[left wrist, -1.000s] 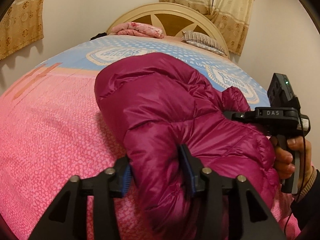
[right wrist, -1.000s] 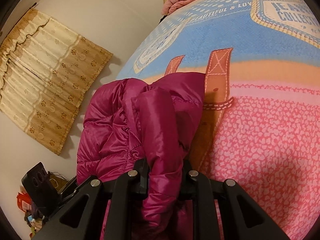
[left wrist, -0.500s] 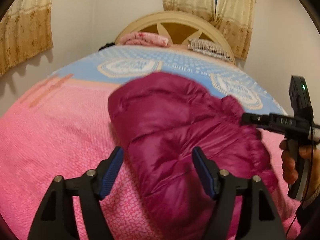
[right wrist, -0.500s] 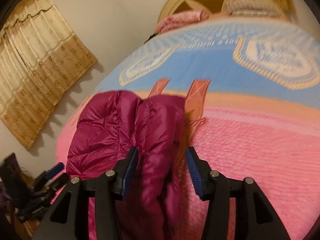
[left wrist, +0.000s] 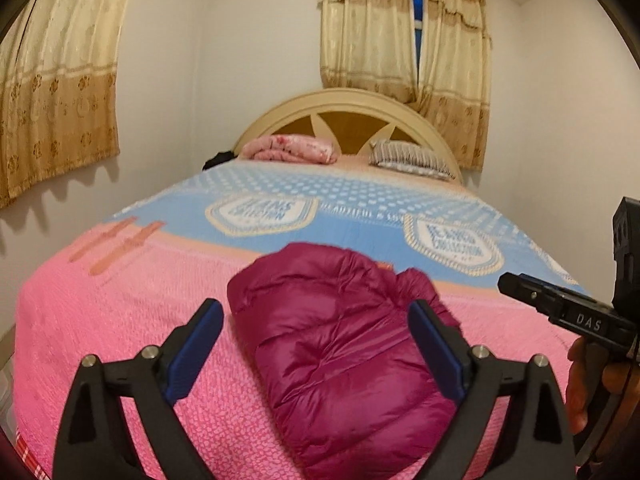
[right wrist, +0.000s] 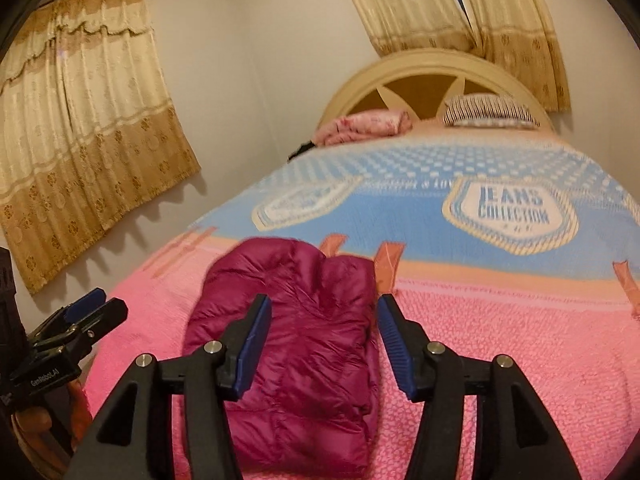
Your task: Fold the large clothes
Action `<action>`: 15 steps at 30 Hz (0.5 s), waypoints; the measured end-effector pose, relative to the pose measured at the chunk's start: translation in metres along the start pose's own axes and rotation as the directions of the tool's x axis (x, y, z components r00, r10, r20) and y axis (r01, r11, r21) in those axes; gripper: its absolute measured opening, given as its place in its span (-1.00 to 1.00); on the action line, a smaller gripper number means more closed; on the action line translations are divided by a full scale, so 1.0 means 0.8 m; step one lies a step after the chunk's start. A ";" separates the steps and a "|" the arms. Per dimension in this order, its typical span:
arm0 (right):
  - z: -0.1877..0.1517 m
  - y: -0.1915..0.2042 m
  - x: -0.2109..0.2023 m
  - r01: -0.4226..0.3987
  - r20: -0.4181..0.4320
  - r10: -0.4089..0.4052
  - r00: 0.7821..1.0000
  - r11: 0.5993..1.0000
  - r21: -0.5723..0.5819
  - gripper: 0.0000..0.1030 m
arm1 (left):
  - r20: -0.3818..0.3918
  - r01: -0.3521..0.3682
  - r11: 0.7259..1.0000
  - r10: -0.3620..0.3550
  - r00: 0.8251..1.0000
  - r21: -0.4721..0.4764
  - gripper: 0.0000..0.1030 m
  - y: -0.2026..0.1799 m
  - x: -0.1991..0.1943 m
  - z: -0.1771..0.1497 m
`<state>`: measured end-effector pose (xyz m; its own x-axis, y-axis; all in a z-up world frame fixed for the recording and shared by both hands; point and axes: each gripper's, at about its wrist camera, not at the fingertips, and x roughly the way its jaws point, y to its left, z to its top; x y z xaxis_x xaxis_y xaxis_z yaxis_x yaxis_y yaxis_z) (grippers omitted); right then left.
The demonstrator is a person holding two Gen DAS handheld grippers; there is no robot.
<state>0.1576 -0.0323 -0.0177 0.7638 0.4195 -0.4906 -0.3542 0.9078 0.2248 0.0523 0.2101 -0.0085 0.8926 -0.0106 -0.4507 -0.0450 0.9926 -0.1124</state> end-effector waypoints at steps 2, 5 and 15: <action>0.002 0.007 -0.010 -0.003 0.019 0.003 1.000 1.000 -0.005 0.11 | 0.019 0.005 1.000 -0.005 1.000 0.006 0.88 -0.005 -0.007 0.003; 0.003 0.015 -0.025 0.008 0.047 -0.007 0.999 1.000 -0.017 0.13 | 0.043 -0.002 1.000 0.001 0.999 0.014 0.91 -0.009 -0.015 0.005; 0.000 0.023 -0.037 0.010 0.061 -0.007 0.998 0.999 -0.038 0.18 | 0.055 -0.002 1.000 0.001 0.998 0.020 0.92 -0.009 -0.017 0.006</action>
<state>0.1290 -0.0283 0.0011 0.7980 0.4120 -0.4397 -0.3667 0.9111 0.1882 0.0427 0.2038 0.0027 0.9160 -0.0028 -0.4011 -0.0380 0.9949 -0.0935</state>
